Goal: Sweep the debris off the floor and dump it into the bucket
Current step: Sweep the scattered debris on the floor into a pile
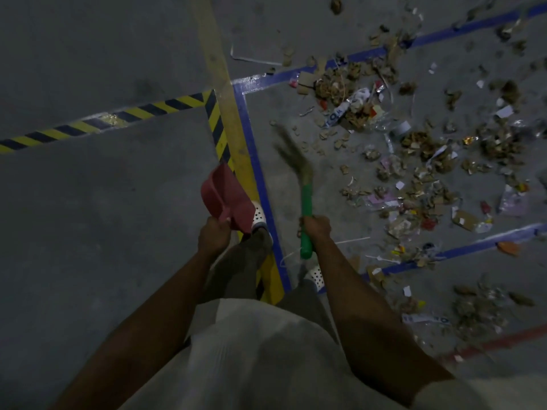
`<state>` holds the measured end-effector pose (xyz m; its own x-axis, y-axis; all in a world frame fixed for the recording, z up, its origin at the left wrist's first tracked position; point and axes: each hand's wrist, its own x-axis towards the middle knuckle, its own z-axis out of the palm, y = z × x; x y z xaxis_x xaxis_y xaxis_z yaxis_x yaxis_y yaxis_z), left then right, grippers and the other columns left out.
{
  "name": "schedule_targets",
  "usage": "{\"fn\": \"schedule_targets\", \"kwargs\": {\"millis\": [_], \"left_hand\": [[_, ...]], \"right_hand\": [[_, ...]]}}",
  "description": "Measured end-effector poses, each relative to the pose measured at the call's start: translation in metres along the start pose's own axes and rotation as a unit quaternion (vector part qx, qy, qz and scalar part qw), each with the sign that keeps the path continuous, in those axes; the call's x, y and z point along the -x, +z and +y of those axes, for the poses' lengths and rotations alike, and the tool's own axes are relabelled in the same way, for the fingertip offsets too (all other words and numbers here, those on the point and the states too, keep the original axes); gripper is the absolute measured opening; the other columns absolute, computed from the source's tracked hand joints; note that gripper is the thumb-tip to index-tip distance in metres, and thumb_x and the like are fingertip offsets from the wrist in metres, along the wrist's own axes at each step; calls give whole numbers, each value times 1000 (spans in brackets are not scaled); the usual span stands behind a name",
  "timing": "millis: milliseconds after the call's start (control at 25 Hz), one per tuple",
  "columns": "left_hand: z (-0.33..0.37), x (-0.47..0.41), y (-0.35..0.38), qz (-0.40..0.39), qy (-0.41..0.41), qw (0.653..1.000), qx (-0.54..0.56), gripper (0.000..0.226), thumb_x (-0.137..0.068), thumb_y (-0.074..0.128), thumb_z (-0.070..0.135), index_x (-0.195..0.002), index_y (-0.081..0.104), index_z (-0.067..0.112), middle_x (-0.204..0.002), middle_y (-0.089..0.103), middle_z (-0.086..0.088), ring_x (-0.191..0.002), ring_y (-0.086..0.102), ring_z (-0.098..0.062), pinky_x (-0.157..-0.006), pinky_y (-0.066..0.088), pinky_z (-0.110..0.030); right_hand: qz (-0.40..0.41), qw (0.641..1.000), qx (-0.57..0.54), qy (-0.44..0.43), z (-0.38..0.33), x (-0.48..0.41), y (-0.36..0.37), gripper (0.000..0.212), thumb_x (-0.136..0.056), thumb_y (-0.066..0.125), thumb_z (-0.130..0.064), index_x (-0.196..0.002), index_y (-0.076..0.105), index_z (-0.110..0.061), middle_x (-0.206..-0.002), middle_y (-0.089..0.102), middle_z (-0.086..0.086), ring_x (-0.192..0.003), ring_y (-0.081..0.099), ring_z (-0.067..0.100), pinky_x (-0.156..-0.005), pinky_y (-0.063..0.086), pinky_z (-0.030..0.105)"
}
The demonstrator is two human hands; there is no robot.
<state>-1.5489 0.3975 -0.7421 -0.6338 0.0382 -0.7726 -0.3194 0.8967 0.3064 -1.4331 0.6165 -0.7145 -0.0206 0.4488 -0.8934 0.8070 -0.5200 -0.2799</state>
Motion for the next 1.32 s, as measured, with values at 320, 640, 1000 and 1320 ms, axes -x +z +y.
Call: {"fn": "schedule_targets", "kwargs": {"millis": [320,640,1000,1320], "left_hand": [[57,-52,-59,-17,49,997,-48,48,-103,44,40,-120,52,-4,-119,64,-24,-110,60,-39,-92,48,-43],[80,-52,-74,-14,26,999,-31,49,-103,45,40,-120,54,-6,-119,63,-25,-110,61,-39,-93,50,-45],[101,-90,-66,18,12,998,-56,44,-102,47,42,-73,60,12,-71,65,-8,-81,68,-34,-65,43,-31],[213,-118,-48,-19,35,998,-50,48,-101,48,47,-104,57,0,-102,70,-19,-99,64,-34,-87,52,-42]], "right_hand": [[-55,995,-81,-23,-19,119,56,22,-102,57,-22,-122,57,-12,-83,67,15,-64,66,28,-56,57,36],[-190,981,46,-10,-100,54,72,17,-101,57,-12,-87,57,-4,-72,56,15,-51,54,21,-58,52,38],[-12,999,-42,-3,-140,-74,38,9,-92,63,-6,-93,67,2,-66,67,14,-53,67,23,-52,58,33],[-31,973,-230,-15,-139,11,42,29,-92,66,-23,-114,47,-25,-78,71,11,-53,66,22,-48,53,32]]}}
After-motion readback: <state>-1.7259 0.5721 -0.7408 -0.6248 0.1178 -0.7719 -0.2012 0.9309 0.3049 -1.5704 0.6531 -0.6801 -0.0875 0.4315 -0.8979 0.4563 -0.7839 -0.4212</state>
